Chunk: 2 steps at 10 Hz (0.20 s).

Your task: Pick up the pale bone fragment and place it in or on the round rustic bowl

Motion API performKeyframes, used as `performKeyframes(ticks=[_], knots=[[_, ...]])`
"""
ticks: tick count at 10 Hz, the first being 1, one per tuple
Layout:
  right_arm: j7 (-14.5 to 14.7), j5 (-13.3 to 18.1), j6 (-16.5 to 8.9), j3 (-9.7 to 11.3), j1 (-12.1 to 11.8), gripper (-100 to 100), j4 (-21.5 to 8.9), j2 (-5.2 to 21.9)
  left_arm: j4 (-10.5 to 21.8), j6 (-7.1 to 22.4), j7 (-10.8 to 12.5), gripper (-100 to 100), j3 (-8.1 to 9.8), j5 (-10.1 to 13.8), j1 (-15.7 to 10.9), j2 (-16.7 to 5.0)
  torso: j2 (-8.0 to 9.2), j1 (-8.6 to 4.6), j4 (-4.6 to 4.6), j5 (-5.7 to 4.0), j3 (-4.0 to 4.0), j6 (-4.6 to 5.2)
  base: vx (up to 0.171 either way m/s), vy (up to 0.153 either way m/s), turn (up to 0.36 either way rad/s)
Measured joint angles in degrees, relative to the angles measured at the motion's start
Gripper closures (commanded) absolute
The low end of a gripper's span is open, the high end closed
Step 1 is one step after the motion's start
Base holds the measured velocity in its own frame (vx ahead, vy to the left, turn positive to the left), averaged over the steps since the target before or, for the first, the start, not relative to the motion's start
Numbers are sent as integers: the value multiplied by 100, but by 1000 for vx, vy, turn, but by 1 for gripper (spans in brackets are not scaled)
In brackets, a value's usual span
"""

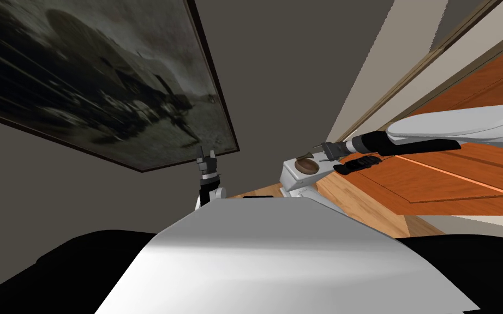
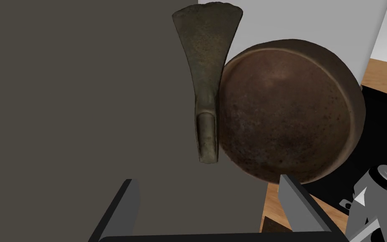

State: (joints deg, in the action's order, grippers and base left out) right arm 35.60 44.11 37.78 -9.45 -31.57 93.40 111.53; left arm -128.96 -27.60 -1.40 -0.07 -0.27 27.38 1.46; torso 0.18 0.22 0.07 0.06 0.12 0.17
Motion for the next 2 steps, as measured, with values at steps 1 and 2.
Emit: performKeyframes(ticks=[1, 2], knots=[[0, 0, 0, 0, 0, 0, 0, 0, 0, 0, 0, 0, 0, 0, 0, 0, 0, 0, 0, 0, 0, 0, 0, 0, 0], [0, 0, 0, 0, 0, 0, 0, 0, 0, 0, 0, 0, 0, 0, 0, 0, 0, 0, 0, 0, 0, 0, 0, 0, 0]])
